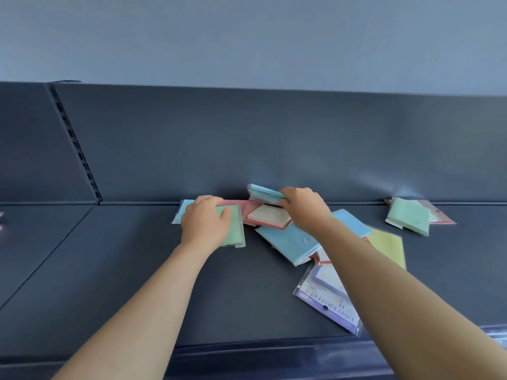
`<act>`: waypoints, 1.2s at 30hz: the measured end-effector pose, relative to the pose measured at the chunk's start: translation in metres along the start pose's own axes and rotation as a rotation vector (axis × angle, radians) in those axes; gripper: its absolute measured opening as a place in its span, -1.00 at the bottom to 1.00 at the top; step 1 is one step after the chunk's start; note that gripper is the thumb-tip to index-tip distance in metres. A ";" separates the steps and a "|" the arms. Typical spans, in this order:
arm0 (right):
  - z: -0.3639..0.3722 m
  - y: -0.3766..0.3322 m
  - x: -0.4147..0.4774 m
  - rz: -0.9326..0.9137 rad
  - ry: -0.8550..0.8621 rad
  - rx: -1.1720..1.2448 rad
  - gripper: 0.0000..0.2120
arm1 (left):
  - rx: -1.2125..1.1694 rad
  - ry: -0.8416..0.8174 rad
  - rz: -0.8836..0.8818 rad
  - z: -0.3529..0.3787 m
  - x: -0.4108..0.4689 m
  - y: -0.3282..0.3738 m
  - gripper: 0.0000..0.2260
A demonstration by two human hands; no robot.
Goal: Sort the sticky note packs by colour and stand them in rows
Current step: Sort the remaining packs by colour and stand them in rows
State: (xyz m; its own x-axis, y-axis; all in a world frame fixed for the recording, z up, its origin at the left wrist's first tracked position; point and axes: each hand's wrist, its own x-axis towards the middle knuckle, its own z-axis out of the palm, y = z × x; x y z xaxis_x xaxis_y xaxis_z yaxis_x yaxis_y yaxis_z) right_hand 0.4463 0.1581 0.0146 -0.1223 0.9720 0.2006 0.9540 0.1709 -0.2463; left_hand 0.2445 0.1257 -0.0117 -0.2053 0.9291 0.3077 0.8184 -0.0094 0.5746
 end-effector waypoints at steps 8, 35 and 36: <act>-0.011 -0.014 -0.032 -0.132 0.030 0.183 -0.77 | -1.016 -0.384 -0.384 -0.015 0.005 0.033 -0.67; 0.049 -0.194 -0.053 0.108 -0.053 0.746 -0.84 | -0.750 -0.039 -0.309 -0.151 -0.036 -0.135 -0.86; 0.050 -0.203 -0.053 0.083 -0.073 0.755 -0.86 | -0.734 -0.004 -0.333 -0.157 -0.039 -0.143 -0.85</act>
State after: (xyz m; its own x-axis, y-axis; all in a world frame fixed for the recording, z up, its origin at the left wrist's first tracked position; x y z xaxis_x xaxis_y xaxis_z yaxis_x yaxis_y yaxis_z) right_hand 0.2456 0.0800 0.0069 -0.1013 0.9902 0.0963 0.5181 0.1351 -0.8446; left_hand 0.0516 0.0329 0.0134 -0.3729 0.9274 0.0307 0.1526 0.0287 0.9879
